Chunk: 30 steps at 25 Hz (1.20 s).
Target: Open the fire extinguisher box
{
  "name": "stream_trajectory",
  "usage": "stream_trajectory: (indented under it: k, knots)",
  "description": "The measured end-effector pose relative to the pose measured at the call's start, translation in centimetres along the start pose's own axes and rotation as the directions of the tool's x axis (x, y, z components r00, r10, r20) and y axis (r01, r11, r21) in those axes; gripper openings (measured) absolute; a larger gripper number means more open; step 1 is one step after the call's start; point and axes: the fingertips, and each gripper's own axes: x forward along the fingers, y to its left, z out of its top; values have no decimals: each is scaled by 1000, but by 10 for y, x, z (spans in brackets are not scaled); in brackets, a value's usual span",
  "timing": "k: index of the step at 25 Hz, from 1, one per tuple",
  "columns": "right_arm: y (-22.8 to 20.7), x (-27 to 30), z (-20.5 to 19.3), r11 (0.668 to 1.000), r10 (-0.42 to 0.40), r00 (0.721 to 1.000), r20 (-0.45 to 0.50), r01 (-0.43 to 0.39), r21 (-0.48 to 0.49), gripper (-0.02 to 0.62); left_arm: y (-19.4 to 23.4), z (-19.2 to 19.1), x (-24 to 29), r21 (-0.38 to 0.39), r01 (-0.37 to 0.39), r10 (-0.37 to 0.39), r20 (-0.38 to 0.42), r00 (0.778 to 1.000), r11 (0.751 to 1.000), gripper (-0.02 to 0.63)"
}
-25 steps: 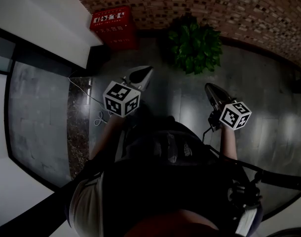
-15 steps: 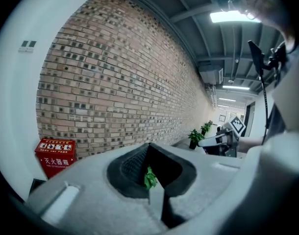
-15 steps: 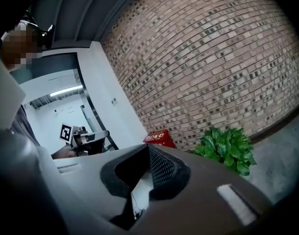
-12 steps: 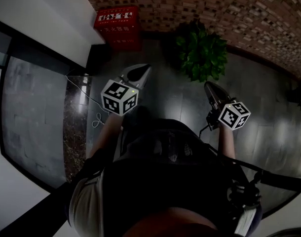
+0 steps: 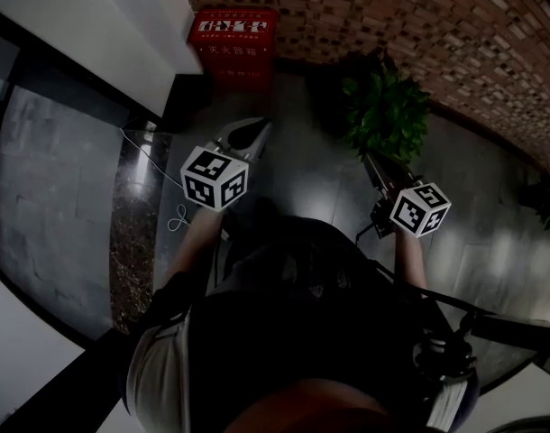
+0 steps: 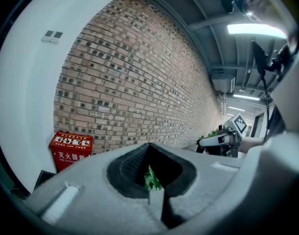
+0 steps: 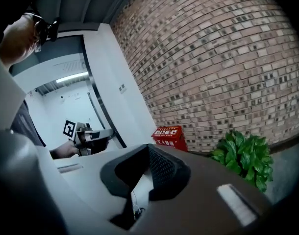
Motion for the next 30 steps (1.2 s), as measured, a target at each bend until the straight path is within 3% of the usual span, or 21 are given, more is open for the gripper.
stream_trajectory:
  k: [11, 19, 30]
  knots:
    - [27, 56, 14, 997, -67, 996, -56, 64, -42, 2, 65, 0, -9, -53, 43, -43, -3, 999, 998, 0]
    - [47, 90, 12, 998, -56, 995, -80, 53, -38, 2, 94, 6, -8, -61, 57, -58, -3, 998, 996, 0]
    - [11, 120, 15, 999, -39, 993, -108, 38, -9, 2, 97, 10, 27, -65, 53, -56, -34, 998, 996, 0]
